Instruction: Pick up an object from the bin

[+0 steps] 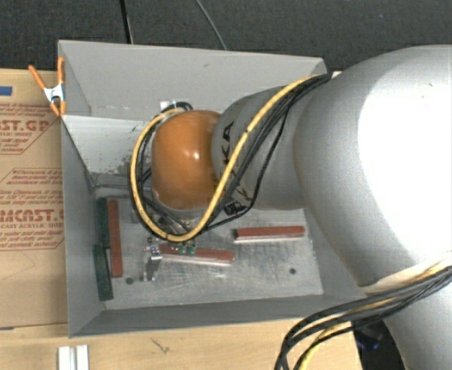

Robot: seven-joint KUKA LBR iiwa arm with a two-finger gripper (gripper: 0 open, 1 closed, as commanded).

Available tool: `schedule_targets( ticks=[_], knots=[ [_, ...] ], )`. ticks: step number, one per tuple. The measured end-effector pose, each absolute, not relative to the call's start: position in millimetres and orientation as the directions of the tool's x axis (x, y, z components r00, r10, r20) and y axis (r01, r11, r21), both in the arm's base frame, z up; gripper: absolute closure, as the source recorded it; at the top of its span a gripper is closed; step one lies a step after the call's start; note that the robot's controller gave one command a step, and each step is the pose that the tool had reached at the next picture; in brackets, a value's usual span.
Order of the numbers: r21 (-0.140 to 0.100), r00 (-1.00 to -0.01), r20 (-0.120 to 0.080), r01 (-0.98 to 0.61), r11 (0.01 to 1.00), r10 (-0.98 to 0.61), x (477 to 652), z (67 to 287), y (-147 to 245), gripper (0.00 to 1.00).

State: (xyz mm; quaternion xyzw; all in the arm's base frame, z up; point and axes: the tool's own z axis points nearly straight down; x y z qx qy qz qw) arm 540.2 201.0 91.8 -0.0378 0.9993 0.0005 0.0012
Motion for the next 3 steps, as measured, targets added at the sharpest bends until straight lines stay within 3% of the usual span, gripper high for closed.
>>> schedule_targets(
  ticks=[1,2,3],
  knots=[
    [0.003,-0.999,0.002,-0.034,0.999,-0.034,553.9,70.9,169.2,0.0],
    [0.001,-0.996,0.0,-0.093,0.996,-0.093,524.6,85.9,131.8,1.0],
    [0.001,-0.996,0.0,-0.093,0.996,-0.093,524.6,85.9,131.7,1.0]
  ],
)
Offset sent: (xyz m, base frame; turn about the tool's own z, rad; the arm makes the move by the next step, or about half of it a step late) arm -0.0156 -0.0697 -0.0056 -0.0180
